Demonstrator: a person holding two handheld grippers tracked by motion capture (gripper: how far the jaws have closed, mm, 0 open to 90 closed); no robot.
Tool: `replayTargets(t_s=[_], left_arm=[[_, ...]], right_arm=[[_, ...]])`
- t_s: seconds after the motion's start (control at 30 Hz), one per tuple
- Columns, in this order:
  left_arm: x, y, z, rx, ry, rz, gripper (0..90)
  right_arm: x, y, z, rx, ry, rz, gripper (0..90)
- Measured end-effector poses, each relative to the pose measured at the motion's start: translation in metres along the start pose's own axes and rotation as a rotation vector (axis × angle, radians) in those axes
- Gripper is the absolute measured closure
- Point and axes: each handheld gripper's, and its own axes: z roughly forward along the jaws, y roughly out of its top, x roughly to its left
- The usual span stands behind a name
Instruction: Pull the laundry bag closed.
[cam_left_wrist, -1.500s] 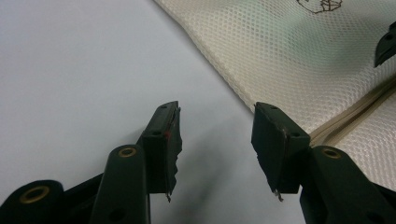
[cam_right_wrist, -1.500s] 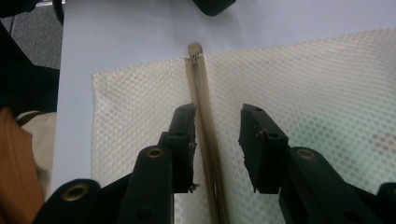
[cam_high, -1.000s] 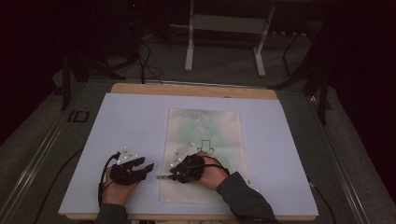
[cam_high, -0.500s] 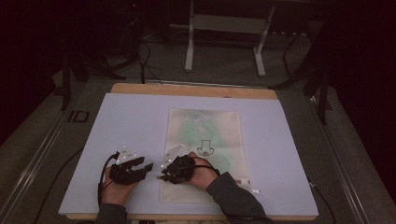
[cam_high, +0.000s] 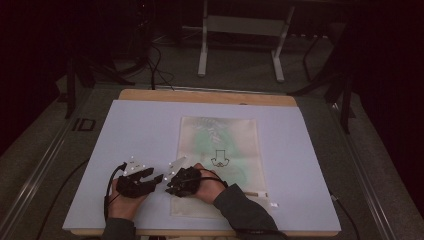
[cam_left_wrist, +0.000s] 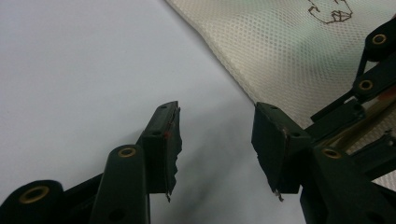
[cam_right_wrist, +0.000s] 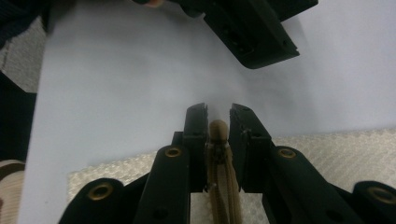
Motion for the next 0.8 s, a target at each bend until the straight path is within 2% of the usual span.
replayTargets(t_s=[0.27,0.43,0.57,0.8], left_arm=[[0.0014,-0.0003,-0.0008,-0.006,0.002,-0.012,50.7],[0.0013,-0.0004,-0.0006,-0.005,0.002,-0.011,50.7],[0.0018,-0.0003,-0.001,-0.006,0.002,-0.011,50.6],[0.0023,-0.0004,-0.0016,-0.008,0.003,-0.015,50.5]], right_arm=[[0.0027,0.0036,0.0091,0.032,-0.022,-0.021,75.7],[0.0026,0.0049,0.0093,0.039,-0.031,-0.019,80.6],[0.0066,0.0064,0.0093,0.05,-0.052,-0.047,80.8],[0.0067,0.0079,0.0033,0.006,-0.046,-0.034,80.8]])
